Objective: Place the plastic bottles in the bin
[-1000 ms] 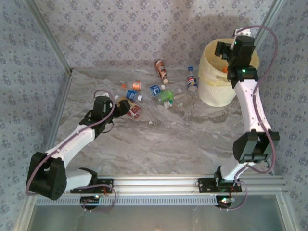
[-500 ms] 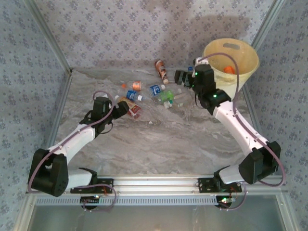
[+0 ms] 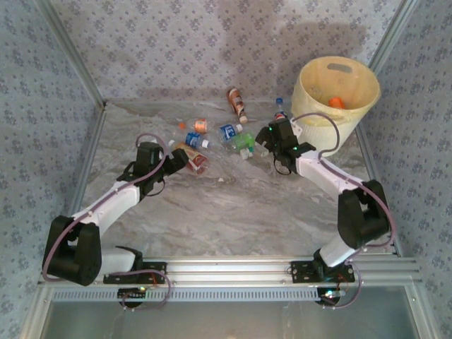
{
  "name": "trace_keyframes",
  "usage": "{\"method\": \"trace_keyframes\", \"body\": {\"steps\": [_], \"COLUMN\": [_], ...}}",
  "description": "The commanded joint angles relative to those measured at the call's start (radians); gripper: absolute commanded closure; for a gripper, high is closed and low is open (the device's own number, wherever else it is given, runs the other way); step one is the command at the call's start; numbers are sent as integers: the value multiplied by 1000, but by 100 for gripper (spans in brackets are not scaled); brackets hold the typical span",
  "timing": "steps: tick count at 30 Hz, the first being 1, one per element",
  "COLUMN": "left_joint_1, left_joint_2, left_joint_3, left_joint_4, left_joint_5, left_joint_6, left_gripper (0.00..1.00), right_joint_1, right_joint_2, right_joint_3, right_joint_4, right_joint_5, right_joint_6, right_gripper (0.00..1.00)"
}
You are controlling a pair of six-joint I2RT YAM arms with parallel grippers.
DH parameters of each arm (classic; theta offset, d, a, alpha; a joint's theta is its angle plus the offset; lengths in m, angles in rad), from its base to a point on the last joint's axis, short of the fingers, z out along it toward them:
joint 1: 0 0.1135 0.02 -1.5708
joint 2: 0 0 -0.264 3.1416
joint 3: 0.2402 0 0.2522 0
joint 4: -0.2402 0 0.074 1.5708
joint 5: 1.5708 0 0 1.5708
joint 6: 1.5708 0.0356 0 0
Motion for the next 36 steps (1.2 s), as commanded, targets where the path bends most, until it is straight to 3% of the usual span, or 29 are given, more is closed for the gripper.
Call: {"method": "trace_keyframes", "body": {"steps": [1,17,26,36], "left_joint_1": [10,31,34,34], "left_joint_2": [10,70,81,96], "left_joint_3": [-13,-6,-6,-11], "left_joint_4": [0,4,5,14], "left_joint_5": [6,11,12,18], "left_joint_6": [-11,-14,-14,-26], "left_gripper": [2,2,2,2], "right_joint_1": [-37,-61,-49,-52], "right_joint_2": [71,382,263,38], "right_joint_3": [13,177,-9,-216], "right_joint_4": [-5,76,57,59], "right_joint_5": [-56,-32,-9,-82], "right_joint_6": [188,271,252,26], "right_gripper": [0,2,11,13]}}
